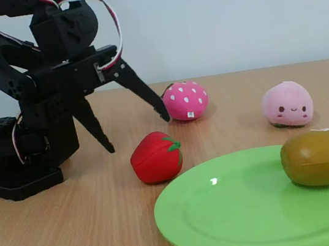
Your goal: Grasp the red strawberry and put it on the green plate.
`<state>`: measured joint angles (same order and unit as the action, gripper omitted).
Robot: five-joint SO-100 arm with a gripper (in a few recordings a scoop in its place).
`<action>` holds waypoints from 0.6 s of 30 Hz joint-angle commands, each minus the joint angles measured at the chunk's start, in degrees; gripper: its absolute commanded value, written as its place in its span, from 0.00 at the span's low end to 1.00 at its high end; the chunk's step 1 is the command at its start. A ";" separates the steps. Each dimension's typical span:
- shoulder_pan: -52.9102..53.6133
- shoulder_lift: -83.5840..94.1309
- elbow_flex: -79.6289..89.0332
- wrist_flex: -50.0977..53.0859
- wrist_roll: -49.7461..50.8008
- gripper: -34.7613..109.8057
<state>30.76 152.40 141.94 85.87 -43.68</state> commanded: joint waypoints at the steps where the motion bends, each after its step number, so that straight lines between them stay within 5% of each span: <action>1: 0.53 -0.18 1.14 -1.05 -0.70 0.54; 18: 1.49 -4.13 5.80 -11.78 -1.76 0.55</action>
<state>31.73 148.27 146.69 74.71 -44.74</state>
